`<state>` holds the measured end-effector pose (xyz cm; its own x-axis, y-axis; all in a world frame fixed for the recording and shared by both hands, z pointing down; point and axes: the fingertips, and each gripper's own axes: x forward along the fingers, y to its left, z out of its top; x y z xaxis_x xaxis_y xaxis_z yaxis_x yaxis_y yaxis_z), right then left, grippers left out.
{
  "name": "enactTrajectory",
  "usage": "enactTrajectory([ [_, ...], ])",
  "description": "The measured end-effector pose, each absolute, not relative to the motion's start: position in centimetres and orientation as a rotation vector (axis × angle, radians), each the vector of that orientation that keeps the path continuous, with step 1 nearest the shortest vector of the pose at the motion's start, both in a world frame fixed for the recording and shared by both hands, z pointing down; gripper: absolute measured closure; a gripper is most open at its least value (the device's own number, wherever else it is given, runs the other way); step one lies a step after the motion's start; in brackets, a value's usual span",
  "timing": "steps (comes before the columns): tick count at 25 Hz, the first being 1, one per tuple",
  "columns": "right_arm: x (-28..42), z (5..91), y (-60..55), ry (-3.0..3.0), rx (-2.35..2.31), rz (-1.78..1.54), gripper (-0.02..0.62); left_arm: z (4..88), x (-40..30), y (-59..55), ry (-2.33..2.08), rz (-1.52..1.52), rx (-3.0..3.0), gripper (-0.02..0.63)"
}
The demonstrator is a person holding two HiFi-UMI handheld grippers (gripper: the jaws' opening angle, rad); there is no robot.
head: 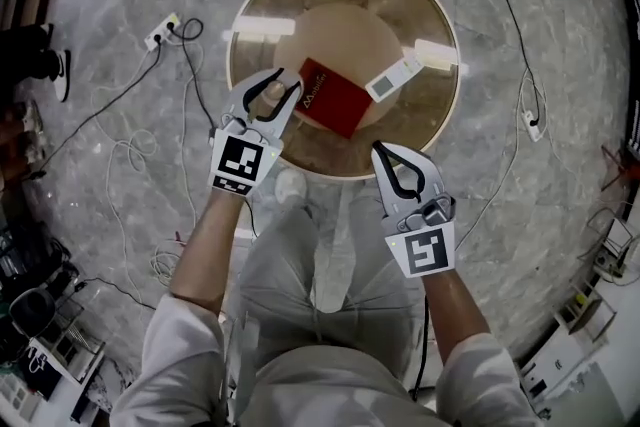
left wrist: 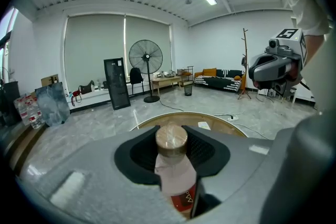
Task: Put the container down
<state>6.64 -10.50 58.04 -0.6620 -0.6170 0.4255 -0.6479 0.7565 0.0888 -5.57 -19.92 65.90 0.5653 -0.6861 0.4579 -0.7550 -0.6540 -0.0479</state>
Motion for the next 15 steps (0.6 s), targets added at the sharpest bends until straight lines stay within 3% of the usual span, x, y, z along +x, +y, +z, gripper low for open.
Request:
enactTrajectory([
  [15, 9.1, 68.7, -14.9, -2.544, 0.933, 0.123, 0.591, 77.1, -3.8, -26.3, -1.275, 0.701, 2.619, 0.472],
])
